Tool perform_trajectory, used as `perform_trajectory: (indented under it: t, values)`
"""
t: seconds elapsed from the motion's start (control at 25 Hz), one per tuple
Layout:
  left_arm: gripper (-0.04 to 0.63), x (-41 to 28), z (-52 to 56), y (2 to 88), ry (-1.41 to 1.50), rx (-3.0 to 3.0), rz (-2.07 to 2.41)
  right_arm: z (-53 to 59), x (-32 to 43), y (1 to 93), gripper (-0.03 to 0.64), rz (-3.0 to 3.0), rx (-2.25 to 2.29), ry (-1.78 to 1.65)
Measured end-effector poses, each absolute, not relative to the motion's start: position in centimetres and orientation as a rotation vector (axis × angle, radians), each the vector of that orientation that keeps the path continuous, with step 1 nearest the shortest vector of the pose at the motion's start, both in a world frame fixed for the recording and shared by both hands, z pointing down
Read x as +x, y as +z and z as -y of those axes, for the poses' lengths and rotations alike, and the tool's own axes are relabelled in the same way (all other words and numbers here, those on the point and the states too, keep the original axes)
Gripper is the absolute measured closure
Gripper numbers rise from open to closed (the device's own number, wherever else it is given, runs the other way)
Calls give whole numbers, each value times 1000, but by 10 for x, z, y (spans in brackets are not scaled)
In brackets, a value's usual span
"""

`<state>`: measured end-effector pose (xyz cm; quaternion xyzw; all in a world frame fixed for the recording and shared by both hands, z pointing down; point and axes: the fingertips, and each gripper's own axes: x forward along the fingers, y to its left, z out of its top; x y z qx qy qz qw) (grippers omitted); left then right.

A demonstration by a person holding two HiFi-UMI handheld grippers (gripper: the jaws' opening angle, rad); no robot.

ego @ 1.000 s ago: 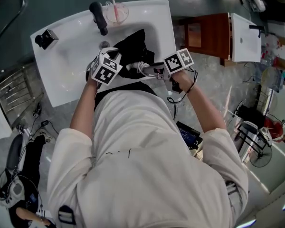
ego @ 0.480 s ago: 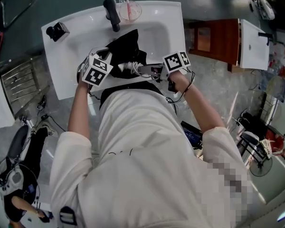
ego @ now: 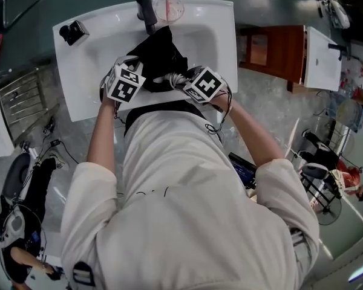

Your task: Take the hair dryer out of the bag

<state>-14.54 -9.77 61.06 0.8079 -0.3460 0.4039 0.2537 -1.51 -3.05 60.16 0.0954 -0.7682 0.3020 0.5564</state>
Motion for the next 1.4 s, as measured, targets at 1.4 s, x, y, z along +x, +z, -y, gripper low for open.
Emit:
perform_trajectory:
  t: [1.4]
  values:
    - [558,-130,112,618,1219,2329,938,10,-15,575,437,1653,143,1982]
